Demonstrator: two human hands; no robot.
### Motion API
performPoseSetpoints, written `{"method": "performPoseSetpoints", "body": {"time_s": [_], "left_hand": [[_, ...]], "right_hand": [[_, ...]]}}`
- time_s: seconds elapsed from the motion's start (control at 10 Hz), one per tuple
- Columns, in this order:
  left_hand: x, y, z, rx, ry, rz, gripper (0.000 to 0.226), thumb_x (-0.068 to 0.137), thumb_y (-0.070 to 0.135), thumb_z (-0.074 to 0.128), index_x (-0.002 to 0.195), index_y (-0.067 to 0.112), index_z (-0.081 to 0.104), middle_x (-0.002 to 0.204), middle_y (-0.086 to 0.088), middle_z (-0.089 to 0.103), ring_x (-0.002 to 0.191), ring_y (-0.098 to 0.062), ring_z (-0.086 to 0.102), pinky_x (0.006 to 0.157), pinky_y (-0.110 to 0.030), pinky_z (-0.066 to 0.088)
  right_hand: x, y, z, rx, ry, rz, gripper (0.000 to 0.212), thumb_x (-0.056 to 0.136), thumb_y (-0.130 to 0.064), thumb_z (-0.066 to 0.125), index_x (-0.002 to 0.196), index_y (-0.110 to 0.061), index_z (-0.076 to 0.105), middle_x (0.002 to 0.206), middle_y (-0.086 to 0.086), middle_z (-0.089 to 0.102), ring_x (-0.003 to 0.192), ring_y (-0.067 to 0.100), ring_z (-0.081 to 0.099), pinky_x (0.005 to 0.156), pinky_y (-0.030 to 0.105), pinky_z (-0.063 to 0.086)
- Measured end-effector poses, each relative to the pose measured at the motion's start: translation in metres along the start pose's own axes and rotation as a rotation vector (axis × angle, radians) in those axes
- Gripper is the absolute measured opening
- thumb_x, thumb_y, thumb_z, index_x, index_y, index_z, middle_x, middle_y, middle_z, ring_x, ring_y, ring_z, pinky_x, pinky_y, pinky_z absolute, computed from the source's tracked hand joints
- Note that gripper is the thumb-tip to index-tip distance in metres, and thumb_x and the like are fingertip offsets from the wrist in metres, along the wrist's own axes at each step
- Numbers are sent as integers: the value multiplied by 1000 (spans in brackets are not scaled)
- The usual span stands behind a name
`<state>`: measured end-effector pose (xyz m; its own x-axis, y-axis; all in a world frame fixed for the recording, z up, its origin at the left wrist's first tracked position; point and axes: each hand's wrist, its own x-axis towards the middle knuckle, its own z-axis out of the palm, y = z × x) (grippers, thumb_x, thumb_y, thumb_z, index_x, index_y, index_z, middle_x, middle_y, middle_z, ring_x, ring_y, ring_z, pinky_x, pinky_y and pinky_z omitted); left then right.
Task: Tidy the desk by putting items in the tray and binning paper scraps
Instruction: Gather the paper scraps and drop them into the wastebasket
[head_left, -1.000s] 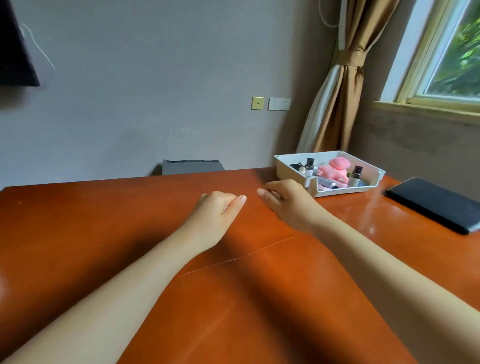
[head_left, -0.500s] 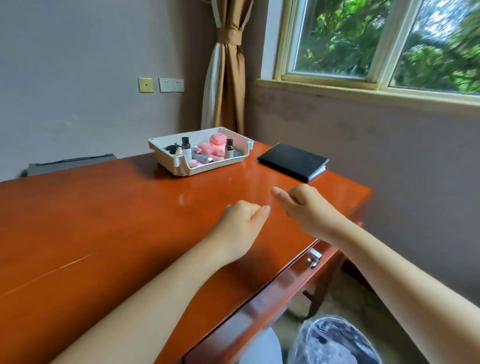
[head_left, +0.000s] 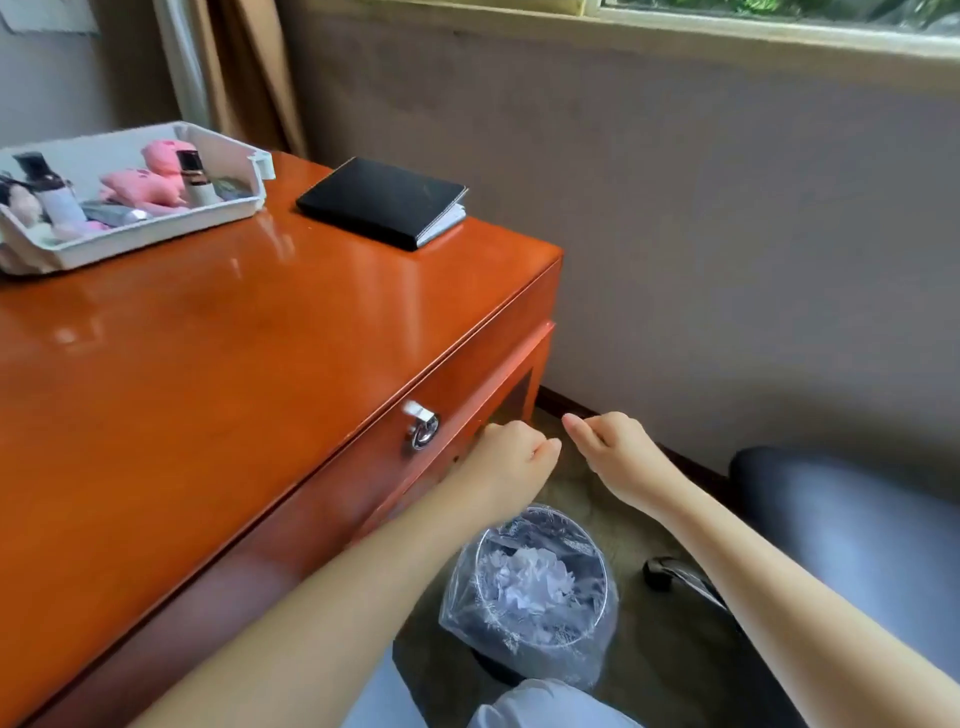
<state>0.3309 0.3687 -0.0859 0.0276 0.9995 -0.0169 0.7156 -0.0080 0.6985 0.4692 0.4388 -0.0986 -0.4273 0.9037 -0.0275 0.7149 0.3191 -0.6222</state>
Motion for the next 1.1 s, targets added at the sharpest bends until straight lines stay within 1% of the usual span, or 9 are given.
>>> {"method": "performPoseSetpoints", "body": {"time_s": [0.2, 0.3, 0.4, 0.5, 0.6, 0.7, 0.8, 1.0, 1.1], "left_hand": [[43, -34, 77, 5, -44, -177, 36, 90, 26, 40, 57, 15, 32, 57, -2, 38, 60, -26, 37, 57, -32, 29], [60, -48, 110, 12, -104, -234, 22, 90, 30, 40, 72, 17, 44, 75, -4, 54, 72, -30, 50, 63, -34, 40], [75, -64, 137, -21, -176, -230, 7, 92, 20, 40, 86, 16, 40, 95, -3, 47, 87, -28, 48, 80, -39, 43], [87, -84, 159, -20, -241, -241, 5, 93, 11, 36, 92, 15, 35, 101, -3, 38, 88, -25, 42, 78, -38, 40], [97, -104, 181, 54, -288, -235, 8, 93, 7, 37, 99, 13, 37, 116, -10, 38, 108, -29, 42, 91, -41, 40], [104, -118, 201, 201, -364, -237, 24, 94, 9, 40, 117, 10, 39, 125, -9, 36, 116, -26, 37, 90, -35, 36], [108, -129, 218, 256, -409, -235, 36, 94, 12, 42, 129, 13, 34, 134, -7, 31, 124, -26, 32, 97, -36, 34], [106, -150, 223, 253, -584, -336, 65, 98, 28, 41, 151, 18, 3, 160, -2, -7, 148, -23, -5, 119, -47, 9], [105, -148, 210, 248, -580, -356, 65, 100, 30, 37, 152, 19, -1, 160, -1, -11, 148, -20, -10, 118, -45, 2]], "right_hand": [[12, 84, 46, -4, -66, 236, 49, 98, -31, 40, 55, -14, 25, 51, 0, 30, 50, 14, 27, 51, 29, 23], [21, 113, 69, -33, -88, 325, 44, 95, -29, 40, 55, -13, 30, 53, 0, 35, 55, 18, 33, 52, 31, 25], [31, 137, 91, -59, -132, 406, 40, 94, -27, 39, 56, -16, 31, 57, 1, 40, 65, 25, 42, 60, 33, 29], [39, 159, 109, -65, -188, 506, 35, 92, -26, 39, 59, -17, 33, 67, 5, 48, 73, 28, 48, 64, 32, 33], [43, 178, 126, -49, -243, 560, 28, 91, -20, 38, 64, -15, 39, 81, 11, 55, 79, 28, 49, 67, 30, 34], [46, 192, 143, -34, -300, 569, 25, 90, -14, 37, 95, -3, 58, 100, 16, 64, 92, 31, 56, 74, 33, 40], [47, 204, 156, -20, -334, 556, 27, 90, -12, 40, 108, -2, 57, 110, 16, 64, 99, 29, 57, 70, 29, 35], [43, 209, 162, 42, -471, 554, 55, 96, -24, 46, 146, -14, 27, 147, 7, 41, 131, 24, 44, 104, 29, 36], [45, 204, 155, -13, -508, 516, 57, 98, -28, 42, 149, -17, 20, 151, 5, 36, 134, 23, 41, 105, 29, 34]]}}
